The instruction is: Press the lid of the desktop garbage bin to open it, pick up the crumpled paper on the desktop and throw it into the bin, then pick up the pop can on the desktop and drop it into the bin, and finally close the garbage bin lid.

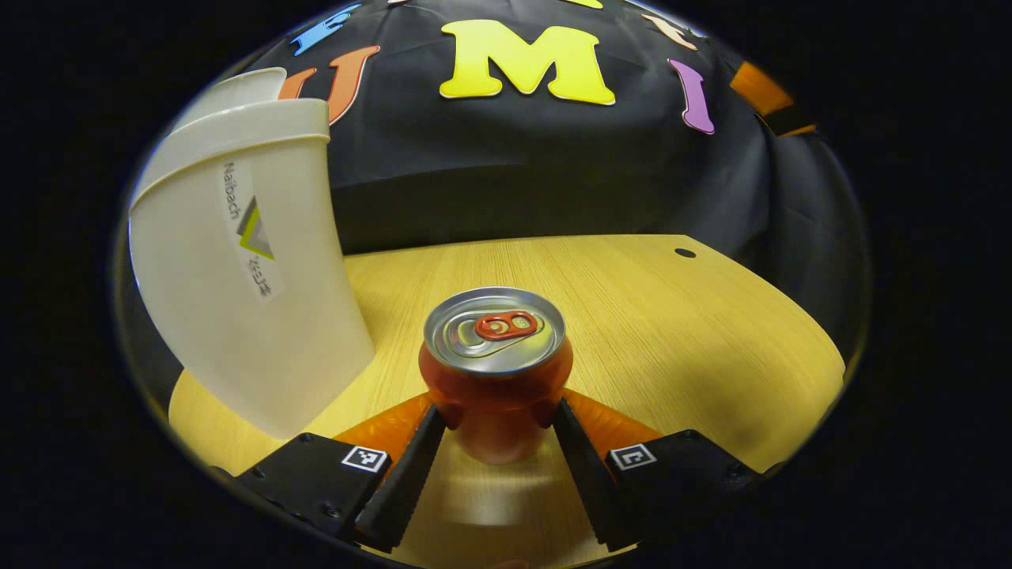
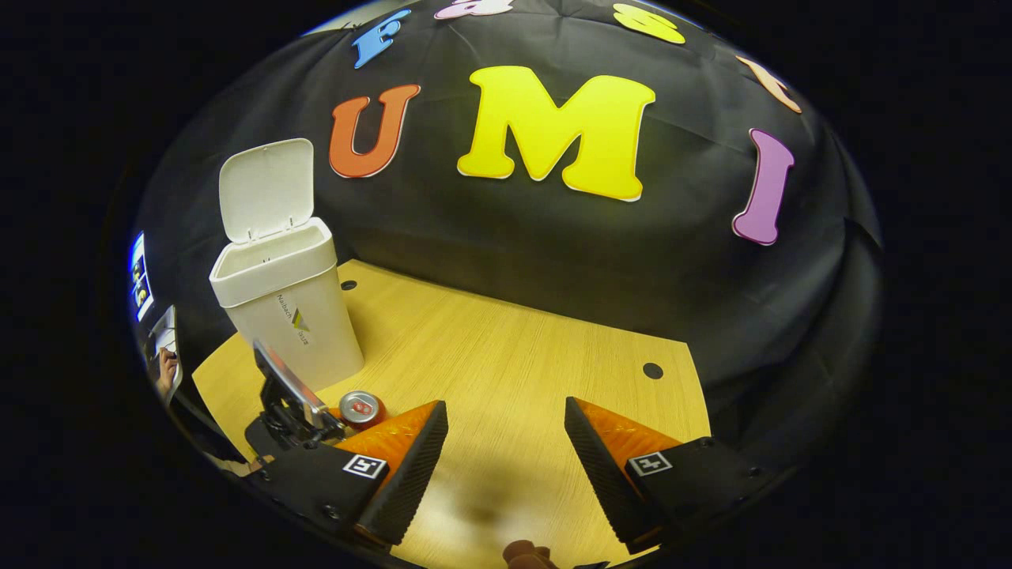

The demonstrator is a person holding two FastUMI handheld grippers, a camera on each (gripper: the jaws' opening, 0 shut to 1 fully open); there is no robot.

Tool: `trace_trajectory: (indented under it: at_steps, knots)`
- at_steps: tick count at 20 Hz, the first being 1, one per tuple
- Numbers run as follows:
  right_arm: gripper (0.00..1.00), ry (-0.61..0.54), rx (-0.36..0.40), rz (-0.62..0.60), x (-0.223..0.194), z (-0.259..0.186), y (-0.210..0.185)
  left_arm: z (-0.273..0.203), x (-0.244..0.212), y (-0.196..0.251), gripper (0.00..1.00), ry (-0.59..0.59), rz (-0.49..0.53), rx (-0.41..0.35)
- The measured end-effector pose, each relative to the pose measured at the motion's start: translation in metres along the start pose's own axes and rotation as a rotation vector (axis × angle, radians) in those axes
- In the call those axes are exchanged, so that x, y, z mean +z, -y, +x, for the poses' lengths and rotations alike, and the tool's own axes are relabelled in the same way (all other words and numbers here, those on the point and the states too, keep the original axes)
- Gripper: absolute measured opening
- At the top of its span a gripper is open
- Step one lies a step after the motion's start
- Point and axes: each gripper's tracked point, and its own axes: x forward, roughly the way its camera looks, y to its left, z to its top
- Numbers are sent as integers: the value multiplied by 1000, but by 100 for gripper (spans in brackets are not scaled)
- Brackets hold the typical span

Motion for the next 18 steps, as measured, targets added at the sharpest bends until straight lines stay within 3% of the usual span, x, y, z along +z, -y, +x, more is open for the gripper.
trace_trajectory:
  at_steps: [10, 18]
  knots:
    - [95, 37, -15, 40, -4, -34, 9, -115, 66, -49, 86, 6, -42, 79]
    - [95, 15, -8, 181, -27, -36, 4, -195, 126, -120, 86, -19, -43, 213]
